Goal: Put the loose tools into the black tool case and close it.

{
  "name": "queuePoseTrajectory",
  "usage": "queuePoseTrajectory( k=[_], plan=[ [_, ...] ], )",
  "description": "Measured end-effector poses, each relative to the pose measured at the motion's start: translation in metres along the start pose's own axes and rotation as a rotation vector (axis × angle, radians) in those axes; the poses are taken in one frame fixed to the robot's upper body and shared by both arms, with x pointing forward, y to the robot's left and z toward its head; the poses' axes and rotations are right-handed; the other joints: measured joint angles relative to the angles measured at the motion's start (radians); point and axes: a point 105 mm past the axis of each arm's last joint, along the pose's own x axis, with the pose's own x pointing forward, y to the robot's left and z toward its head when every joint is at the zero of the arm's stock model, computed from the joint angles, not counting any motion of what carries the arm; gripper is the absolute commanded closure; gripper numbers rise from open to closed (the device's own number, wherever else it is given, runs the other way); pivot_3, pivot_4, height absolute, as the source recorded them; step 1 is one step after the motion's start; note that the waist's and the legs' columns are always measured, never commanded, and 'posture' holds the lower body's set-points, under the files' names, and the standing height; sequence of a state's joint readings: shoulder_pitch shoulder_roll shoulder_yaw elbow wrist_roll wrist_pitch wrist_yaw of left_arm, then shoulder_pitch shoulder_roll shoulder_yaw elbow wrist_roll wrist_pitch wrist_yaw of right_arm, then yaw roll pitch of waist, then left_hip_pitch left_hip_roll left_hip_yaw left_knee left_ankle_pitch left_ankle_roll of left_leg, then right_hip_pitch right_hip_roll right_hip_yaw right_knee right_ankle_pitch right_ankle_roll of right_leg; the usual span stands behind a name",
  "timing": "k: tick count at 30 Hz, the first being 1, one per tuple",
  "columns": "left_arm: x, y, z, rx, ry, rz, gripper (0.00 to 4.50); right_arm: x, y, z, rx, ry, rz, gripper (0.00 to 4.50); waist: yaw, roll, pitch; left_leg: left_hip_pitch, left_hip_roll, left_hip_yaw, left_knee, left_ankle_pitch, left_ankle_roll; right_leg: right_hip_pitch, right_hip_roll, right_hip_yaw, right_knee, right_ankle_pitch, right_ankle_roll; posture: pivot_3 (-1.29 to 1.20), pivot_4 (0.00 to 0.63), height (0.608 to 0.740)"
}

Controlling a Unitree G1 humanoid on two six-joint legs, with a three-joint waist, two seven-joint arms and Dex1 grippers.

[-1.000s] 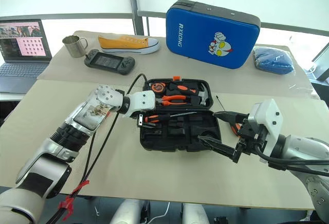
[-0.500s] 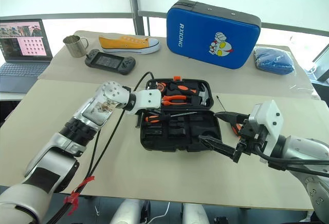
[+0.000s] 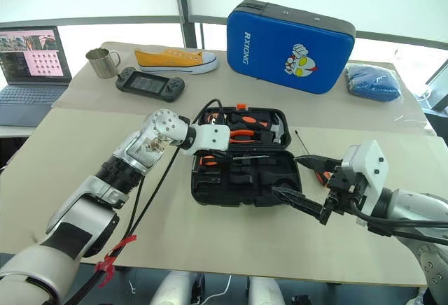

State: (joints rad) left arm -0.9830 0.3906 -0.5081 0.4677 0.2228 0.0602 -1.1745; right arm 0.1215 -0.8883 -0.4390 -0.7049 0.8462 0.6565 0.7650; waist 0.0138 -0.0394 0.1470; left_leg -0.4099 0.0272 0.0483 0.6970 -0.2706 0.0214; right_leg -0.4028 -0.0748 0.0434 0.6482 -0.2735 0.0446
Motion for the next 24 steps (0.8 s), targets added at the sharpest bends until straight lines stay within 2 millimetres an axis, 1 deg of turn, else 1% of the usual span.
queuePoseTrajectory(
  k=[6,13,15,18,20,21,22,23,24],
  plan=[
    [0.007,0.001,-0.001,0.084,0.021,-0.002,4.48,0.0,-0.001,0.001,-0.003,-0.002,-0.006,0.0,0.004,0.0,0.0,0.001,-0.001,0.0,0.001,0.0,0.0,0.002,0.0,0.0,0.0,0.0,0.0,0.0,0.15,0.74],
    [0.014,0.005,-0.001,0.131,0.028,-0.009,4.48,0.0,-0.002,-0.001,-0.011,0.011,-0.021,0.0,0.011,0.0,0.0,0.001,-0.001,0.0,0.002,0.0,0.001,0.002,-0.001,0.0,0.0,0.001,0.001,0.0,0.15,0.74],
    [0.016,0.006,0.0,0.139,0.026,-0.01,4.48,0.001,-0.002,-0.002,-0.007,0.012,-0.017,0.0,0.013,0.0,0.0,0.002,-0.001,-0.001,0.003,0.0,0.001,0.003,-0.001,0.0,0.0,0.001,0.002,0.0,0.15,0.74],
    [0.014,0.008,-0.001,0.102,0.011,-0.004,4.48,0.002,-0.002,-0.004,0.001,0.011,-0.023,0.0,0.011,0.0,0.0,0.002,-0.001,-0.001,0.003,0.0,0.001,0.004,-0.001,0.0,0.0,0.001,0.002,0.0,0.15,0.74],
    [0.007,0.011,-0.002,-0.01,-0.038,0.023,3.98,0.001,-0.003,-0.008,0.005,0.027,-0.035,0.0,0.006,0.0,0.0,0.0,-0.001,-0.001,0.003,0.0,0.002,0.001,-0.001,0.0,0.0,0.001,0.002,0.0,0.15,0.74],
    [-0.005,0.017,0.0,-0.112,-0.108,0.068,3.75,-0.001,-0.005,-0.013,0.012,0.044,-0.051,0.0,0.001,0.0,0.0,-0.002,-0.001,-0.001,0.003,0.0,0.002,-0.001,-0.001,0.0,0.001,0.001,0.002,0.0,0.15,0.74],
    [-0.011,0.02,0.001,-0.142,-0.132,0.088,3.45,-0.002,-0.006,-0.015,0.019,0.051,-0.059,0.0,-0.001,0.0,0.0,-0.003,0.001,-0.002,0.003,0.0,0.002,-0.002,0.0,0.0,0.002,0.001,0.002,0.0,0.15,0.74],
    [-0.025,0.025,0.003,-0.199,-0.18,0.123,3.13,-0.005,-0.01,-0.02,0.03,0.065,-0.085,0.0,-0.005,0.0,0.0,-0.004,0.001,-0.002,0.003,0.0,0.002,-0.003,0.0,0.0,0.001,0.001,0.002,0.0,0.15,0.74],
    [-0.043,0.029,0.005,-0.251,-0.24,0.166,2.72,-0.011,-0.015,-0.026,0.049,0.081,-0.127,0.0,-0.009,0.0,0.0,-0.004,0.002,-0.002,0.003,0.0,0.001,-0.003,0.0,0.0,0.002,0.001,0.002,0.0,0.15,0.74]
  ],
)
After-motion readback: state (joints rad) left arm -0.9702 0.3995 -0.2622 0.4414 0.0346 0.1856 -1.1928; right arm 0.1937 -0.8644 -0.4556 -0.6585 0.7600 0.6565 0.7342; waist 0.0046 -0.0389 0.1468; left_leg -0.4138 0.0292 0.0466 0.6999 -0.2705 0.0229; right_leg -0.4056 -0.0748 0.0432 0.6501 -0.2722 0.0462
